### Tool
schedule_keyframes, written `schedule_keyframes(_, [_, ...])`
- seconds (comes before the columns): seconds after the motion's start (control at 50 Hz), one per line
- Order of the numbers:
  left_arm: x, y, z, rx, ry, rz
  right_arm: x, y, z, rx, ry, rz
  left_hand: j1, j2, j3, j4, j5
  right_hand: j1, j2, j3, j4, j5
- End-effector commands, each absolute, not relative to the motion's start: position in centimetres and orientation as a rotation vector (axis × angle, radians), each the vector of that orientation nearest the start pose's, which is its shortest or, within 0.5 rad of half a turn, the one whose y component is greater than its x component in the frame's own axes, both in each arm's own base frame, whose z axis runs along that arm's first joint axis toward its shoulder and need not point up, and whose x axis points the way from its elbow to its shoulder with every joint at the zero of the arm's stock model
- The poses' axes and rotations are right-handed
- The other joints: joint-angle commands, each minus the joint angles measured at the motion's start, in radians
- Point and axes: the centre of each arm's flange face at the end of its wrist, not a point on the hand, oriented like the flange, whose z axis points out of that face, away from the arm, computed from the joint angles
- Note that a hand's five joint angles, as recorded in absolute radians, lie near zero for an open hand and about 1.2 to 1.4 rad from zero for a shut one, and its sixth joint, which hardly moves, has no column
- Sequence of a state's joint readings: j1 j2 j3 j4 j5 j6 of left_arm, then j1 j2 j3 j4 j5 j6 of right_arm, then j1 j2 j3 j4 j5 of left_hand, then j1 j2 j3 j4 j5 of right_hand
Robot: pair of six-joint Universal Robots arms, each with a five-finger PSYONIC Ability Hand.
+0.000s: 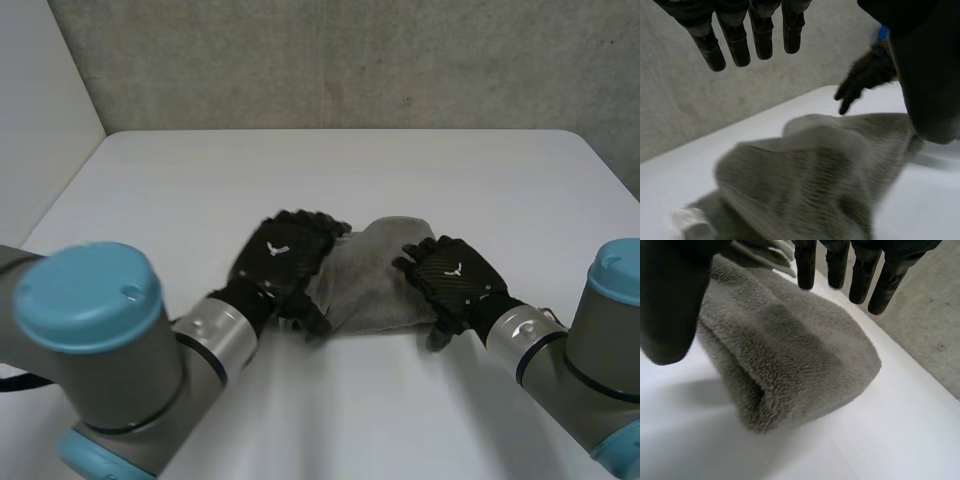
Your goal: Fold the towel.
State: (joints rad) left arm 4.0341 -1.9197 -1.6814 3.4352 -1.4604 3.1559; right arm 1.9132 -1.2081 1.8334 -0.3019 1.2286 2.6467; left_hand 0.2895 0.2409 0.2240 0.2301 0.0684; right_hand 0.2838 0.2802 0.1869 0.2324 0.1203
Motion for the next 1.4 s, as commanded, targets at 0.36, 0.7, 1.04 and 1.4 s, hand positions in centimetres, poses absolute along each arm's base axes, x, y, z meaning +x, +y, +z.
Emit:
schedule_keyframes(0.36, [-33.1, -22.6, 14.8, -0.604, -2.061, 1.815, 25.0, -25.8, 12.5, -1.159, 2.099, -1.739, -0.006, 0.043, -0.049, -0.056, 0.041, 0.846, 0.85, -0.012, -0.058, 0.835])
schedule_keyframes(0.7, [-31.4, -23.1, 14.7, -0.572, -2.109, 1.825, 24.8, -24.7, 13.2, -1.15, 2.105, -1.773, -0.006, 0.043, -0.049, -0.056, 0.041, 0.218, 0.221, -0.012, -0.058, 0.207])
schedule_keyframes(1.04, [-29.2, -24.5, 13.7, -0.524, -2.199, 1.819, 24.6, -25.5, 13.3, -1.139, 2.079, -1.824, -0.006, 0.043, -0.049, -0.056, 0.041, 0.92, 0.923, -0.012, -0.058, 0.909])
schedule_keyframes(1.4, [-28.6, -24.8, 14.0, -0.505, -2.205, 1.832, 22.3, -27.3, 13.2, -1.065, 2.158, -1.834, -0.006, 0.043, -0.049, -0.056, 0.041, 1.112, 1.116, -0.012, -0.058, 1.101])
